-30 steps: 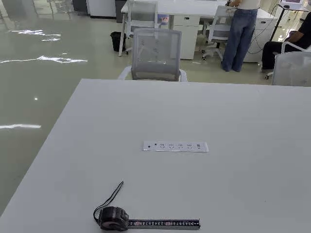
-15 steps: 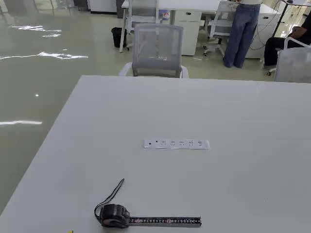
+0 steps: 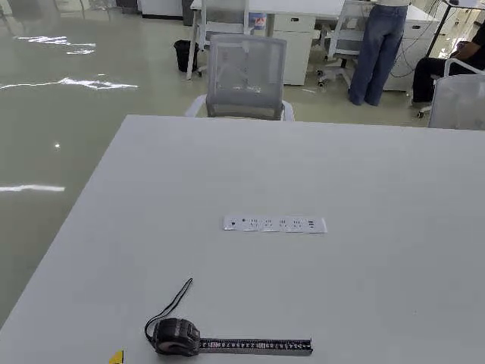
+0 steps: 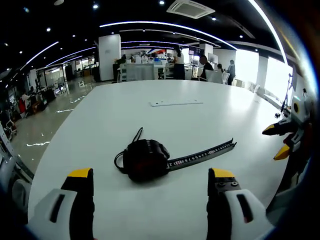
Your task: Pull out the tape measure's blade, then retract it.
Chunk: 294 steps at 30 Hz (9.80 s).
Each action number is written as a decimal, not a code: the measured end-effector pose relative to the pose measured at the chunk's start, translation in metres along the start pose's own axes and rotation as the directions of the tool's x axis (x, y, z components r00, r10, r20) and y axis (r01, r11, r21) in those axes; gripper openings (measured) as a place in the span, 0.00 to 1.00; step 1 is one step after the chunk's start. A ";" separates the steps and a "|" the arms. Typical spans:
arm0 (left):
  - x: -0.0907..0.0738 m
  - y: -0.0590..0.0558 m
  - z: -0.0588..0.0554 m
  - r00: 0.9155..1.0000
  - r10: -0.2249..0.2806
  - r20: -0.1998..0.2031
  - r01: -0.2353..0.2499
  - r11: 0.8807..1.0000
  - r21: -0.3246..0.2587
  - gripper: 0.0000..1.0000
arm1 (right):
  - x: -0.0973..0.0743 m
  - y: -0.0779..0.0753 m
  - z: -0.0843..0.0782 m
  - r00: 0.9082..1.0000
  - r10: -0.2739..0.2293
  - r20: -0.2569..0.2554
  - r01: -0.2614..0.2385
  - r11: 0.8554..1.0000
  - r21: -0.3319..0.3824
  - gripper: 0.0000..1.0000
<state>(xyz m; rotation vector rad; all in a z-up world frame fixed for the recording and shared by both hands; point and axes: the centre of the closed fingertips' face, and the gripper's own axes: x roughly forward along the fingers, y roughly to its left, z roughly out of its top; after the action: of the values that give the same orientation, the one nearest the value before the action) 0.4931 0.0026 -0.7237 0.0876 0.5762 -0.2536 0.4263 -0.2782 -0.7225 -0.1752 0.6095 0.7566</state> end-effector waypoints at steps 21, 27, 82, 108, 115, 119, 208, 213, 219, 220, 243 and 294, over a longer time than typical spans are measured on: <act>0.031 0.009 -0.005 1.000 0.012 -0.026 -0.012 1.000 0.001 0.88 | 0.032 -0.022 0.006 0.977 0.198 -0.083 -0.212 0.948 -0.238 0.53; 0.039 0.007 -0.003 1.000 0.007 -0.028 -0.007 1.000 -0.003 0.86 | 0.041 -0.031 0.009 0.968 0.236 -0.087 -0.251 0.928 -0.274 0.50; 0.072 0.007 -0.003 0.998 0.036 -0.053 -0.038 0.999 -0.037 0.81 | 0.111 -0.065 -0.025 0.876 0.357 -0.323 -0.468 0.788 -0.399 0.15; 0.087 0.014 -0.012 0.987 0.145 -0.066 -0.156 0.961 -0.226 0.64 | 0.113 -0.063 -0.026 0.884 0.352 -0.308 -0.455 0.797 -0.397 0.15; 0.088 0.013 -0.014 0.983 0.163 -0.079 -0.178 0.952 -0.251 0.65 | 0.113 -0.064 -0.026 0.887 0.349 -0.302 -0.450 0.801 -0.395 0.14; 0.088 0.013 -0.013 0.984 0.162 -0.078 -0.177 0.949 -0.262 0.65 | 0.113 -0.064 -0.026 0.886 0.349 -0.303 -0.451 0.800 -0.395 0.14; 0.089 0.014 -0.017 0.980 0.163 -0.113 -0.184 0.959 -0.216 0.62 | 0.120 -0.055 -0.009 0.886 0.333 -0.322 -0.455 0.757 -0.469 0.14; 0.088 0.013 -0.016 0.981 0.161 -0.110 -0.181 0.959 -0.216 0.62 | 0.121 -0.054 -0.009 0.886 0.334 -0.323 -0.456 0.755 -0.470 0.14; 0.089 0.013 -0.016 0.981 0.161 -0.105 -0.181 0.959 -0.217 0.62 | 0.123 -0.052 -0.008 0.884 0.338 -0.321 -0.459 0.752 -0.473 0.14; 0.088 0.013 -0.016 0.981 0.161 -0.105 -0.181 0.959 -0.217 0.62 | 0.123 -0.052 -0.007 0.884 0.339 -0.322 -0.460 0.752 -0.473 0.14; 0.089 0.013 -0.017 0.982 0.159 -0.105 -0.178 0.960 -0.217 0.62 | 0.128 -0.045 -0.003 0.879 0.351 -0.322 -0.470 0.747 -0.470 0.13; 0.088 0.013 -0.016 0.983 0.153 -0.102 -0.171 0.962 -0.215 0.62 | 0.144 -0.031 0.003 0.871 0.370 -0.325 -0.486 0.748 -0.452 0.13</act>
<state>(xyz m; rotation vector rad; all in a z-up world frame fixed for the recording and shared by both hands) 0.5595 -0.0014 -0.7853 -0.0719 0.6743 -0.0246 0.5303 -0.2148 -0.8049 -0.6458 0.6464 1.3696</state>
